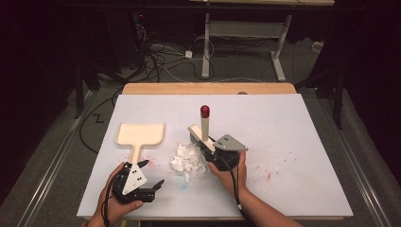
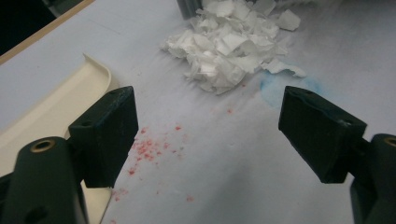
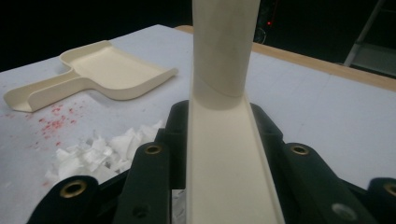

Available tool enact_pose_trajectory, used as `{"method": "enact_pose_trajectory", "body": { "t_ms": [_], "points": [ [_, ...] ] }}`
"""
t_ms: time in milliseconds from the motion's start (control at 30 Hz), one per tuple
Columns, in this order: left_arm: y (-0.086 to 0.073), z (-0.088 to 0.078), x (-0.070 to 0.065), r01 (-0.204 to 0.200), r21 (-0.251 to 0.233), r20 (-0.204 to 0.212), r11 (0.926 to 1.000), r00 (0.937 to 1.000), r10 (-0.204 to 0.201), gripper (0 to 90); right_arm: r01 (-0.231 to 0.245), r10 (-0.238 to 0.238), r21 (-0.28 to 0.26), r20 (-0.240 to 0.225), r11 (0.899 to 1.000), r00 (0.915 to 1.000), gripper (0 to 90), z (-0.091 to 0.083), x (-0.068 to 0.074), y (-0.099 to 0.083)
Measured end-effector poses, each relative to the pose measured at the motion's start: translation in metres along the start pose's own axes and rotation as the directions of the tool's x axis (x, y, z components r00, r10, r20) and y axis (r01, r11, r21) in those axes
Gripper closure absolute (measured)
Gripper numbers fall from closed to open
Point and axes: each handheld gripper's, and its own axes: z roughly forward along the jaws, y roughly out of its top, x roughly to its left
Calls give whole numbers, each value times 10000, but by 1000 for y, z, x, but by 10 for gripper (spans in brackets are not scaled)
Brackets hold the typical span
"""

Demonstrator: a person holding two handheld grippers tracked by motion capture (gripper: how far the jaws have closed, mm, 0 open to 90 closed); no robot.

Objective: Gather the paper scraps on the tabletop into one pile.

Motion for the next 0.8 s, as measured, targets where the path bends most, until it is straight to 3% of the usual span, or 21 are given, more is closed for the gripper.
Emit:
{"method": "enact_pose_trajectory", "body": {
  "t_ms": [233,400,533,800],
  "points": [
    [1,1,-1,6,29,-31,10000,10000,-6,191,-420,420,-399,-16,9983,9991,680,-23,-30,12],
    [1,1,-1,14,84,-61,10000,10000,-14,191,-290,288,-269,-76,9992,9996,680,-44,-50,18],
    [1,0,-1,33,73,-83,10000,10000,-32,191,192,-191,50,-119,9998,9997,680,-67,-68,21],
    [2,-1,-1,-2,63,-161,10000,9999,3,191,1028,-940,926,-946,9904,9911,680,-123,-92,15]
  ]
}}
